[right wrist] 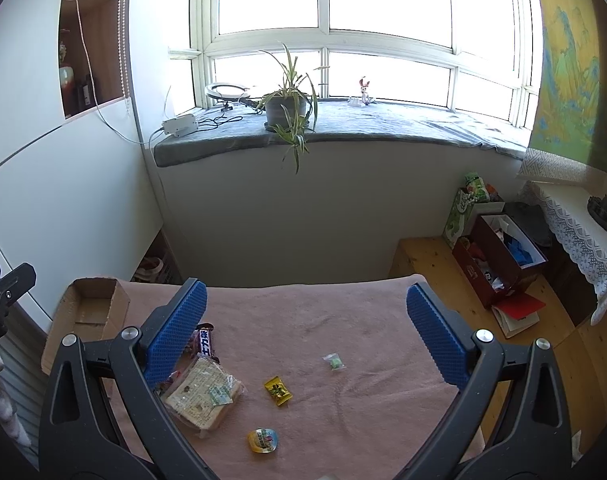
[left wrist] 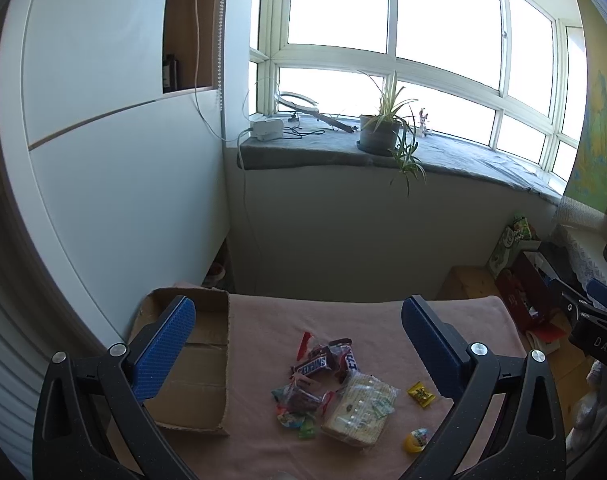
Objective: Organize snacks
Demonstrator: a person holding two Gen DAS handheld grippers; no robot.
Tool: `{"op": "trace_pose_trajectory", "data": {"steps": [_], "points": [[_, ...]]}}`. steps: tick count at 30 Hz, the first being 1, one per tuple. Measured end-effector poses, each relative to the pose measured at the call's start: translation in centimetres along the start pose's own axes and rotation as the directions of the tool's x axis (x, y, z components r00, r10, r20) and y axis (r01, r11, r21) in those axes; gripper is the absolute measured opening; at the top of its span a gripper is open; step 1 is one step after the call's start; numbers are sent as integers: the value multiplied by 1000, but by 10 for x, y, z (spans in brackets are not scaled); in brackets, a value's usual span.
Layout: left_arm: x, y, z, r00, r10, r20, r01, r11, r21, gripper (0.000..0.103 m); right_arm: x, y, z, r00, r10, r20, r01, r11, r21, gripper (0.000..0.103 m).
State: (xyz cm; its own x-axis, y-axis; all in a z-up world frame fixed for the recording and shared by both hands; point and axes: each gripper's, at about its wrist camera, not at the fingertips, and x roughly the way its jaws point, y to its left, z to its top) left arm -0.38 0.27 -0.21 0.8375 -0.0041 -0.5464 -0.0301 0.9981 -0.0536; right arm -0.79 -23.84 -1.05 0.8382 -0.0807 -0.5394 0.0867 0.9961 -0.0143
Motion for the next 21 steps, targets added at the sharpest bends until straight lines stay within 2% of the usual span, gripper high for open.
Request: {"op": "trace_pose_trajectory", "data": {"steps": [21], "points": [[-2,-1,-1,1000,0,-1,0,1000,4,103,-1,2,-3,1000,-1,3,1,1000,-1,102]]}}
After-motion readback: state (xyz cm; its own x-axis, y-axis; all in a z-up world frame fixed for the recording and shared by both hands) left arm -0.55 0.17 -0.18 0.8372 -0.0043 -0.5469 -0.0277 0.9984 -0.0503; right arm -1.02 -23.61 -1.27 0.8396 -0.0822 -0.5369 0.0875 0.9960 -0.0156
